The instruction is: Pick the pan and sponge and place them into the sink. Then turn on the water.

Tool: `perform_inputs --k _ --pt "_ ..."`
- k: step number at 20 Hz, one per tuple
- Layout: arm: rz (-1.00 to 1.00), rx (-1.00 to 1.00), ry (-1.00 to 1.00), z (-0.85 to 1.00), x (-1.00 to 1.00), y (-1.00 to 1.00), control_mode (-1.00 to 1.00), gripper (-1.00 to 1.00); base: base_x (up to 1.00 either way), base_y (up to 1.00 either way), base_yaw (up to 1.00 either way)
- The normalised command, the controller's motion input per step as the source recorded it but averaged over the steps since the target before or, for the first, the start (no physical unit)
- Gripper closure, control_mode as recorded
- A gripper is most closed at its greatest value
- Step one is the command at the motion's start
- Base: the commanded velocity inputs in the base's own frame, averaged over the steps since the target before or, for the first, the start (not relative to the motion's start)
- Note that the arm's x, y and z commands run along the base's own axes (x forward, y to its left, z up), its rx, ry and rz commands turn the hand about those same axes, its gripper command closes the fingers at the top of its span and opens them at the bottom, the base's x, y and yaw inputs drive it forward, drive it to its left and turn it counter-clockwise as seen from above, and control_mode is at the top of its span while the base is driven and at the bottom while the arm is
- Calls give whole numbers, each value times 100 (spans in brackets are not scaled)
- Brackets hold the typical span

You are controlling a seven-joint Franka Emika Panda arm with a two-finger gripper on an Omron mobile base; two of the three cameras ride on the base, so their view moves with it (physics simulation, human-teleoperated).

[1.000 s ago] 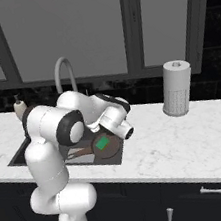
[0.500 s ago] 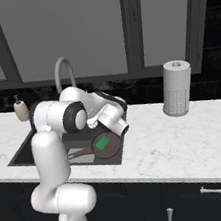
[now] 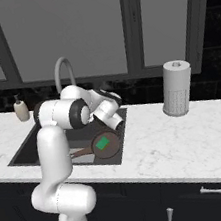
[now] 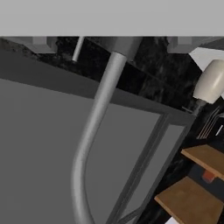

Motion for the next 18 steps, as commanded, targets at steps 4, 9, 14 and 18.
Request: perform_inputs --k 4,9,14,18 --pt "-12 0 6 0 49 14 -100 -100 0 0 0" --pt "-11 0 12 0 40 2 -100 -100 0 0 0" --pt "-8 0 9 -1 34 7 -100 -100 0 0 0" --pt "-7 0 7 -6 46 7 -100 -100 0 0 0"
